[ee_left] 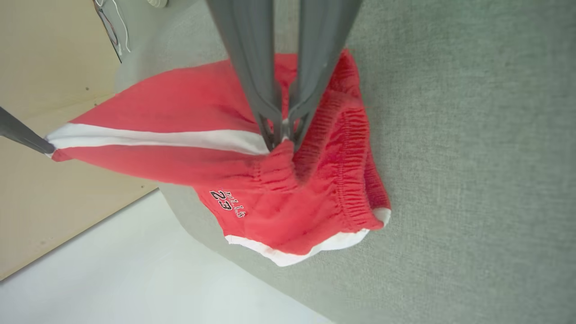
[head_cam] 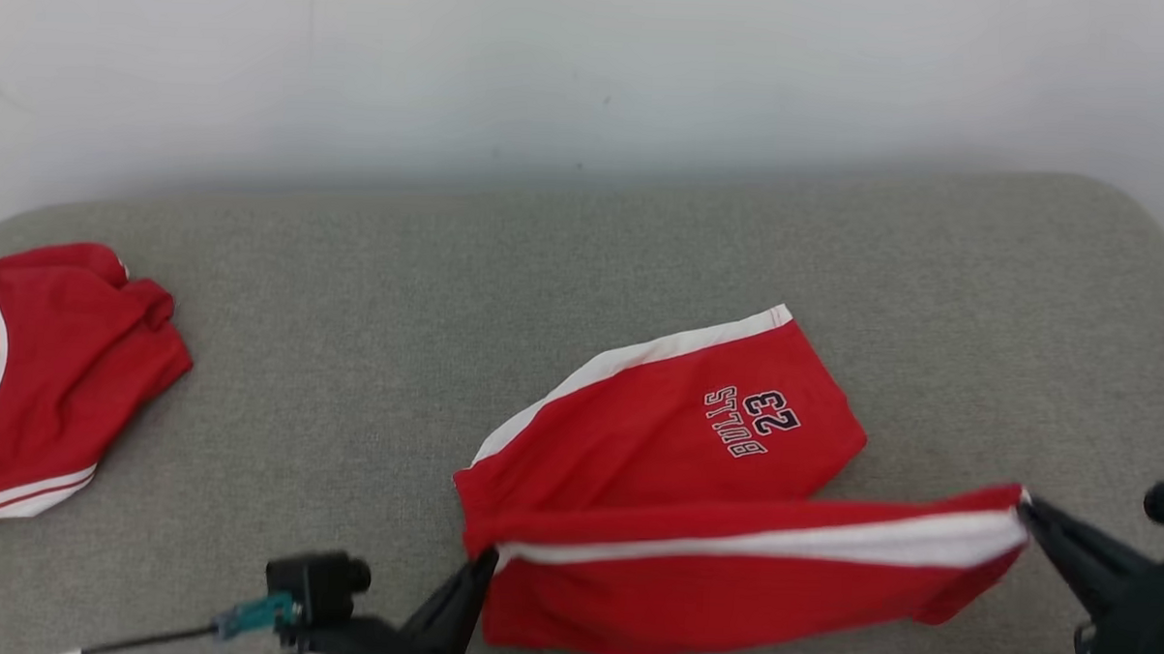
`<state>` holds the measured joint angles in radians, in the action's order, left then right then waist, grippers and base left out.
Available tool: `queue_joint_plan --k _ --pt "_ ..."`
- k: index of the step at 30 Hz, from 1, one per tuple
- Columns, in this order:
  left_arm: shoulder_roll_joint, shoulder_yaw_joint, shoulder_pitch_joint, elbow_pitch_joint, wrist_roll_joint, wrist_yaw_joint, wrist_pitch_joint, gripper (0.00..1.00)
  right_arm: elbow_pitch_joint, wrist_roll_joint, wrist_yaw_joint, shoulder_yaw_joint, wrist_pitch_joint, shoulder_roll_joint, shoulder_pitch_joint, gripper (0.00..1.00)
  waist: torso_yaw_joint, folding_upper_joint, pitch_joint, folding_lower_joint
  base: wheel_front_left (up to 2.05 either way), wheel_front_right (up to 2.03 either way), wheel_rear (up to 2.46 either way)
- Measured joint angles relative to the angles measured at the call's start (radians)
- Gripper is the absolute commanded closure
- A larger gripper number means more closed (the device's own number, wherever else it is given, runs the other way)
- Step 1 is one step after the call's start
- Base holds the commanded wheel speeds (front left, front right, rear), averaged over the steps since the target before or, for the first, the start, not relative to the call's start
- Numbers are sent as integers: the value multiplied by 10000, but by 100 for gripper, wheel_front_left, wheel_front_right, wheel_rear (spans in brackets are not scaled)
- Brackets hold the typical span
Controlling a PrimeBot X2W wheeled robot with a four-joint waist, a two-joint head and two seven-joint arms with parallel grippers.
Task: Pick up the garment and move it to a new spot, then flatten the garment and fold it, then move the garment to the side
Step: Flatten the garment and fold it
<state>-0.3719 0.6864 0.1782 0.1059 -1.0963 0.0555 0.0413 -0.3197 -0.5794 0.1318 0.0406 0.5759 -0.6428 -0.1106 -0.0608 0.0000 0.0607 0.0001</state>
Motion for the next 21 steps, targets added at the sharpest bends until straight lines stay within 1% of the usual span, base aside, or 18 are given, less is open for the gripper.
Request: queue_joint_plan --k 3,9,13,21 --pt "343 -73 751 203 79 251 -128 100 617 293 0 612 -556 -247 1129 100 125 0 273 0 0 0 0" --pt "848 -36 2113 828 449 589 -403 100 2165 667 0 1735 -1515 -541 3455 100 388 1 953 1 0 0 0" --pt "1179 -44 2778 1131 606 779 -414 100 3287 796 0 2337 -2031 -558 4783 100 586 1 1437 2 0 0 0" --pt "1714 -81 3530 1503 775 945 -176 100 4993 865 0 3359 -2978 -500 6822 100 1067 2 2326 3 0 0 0"
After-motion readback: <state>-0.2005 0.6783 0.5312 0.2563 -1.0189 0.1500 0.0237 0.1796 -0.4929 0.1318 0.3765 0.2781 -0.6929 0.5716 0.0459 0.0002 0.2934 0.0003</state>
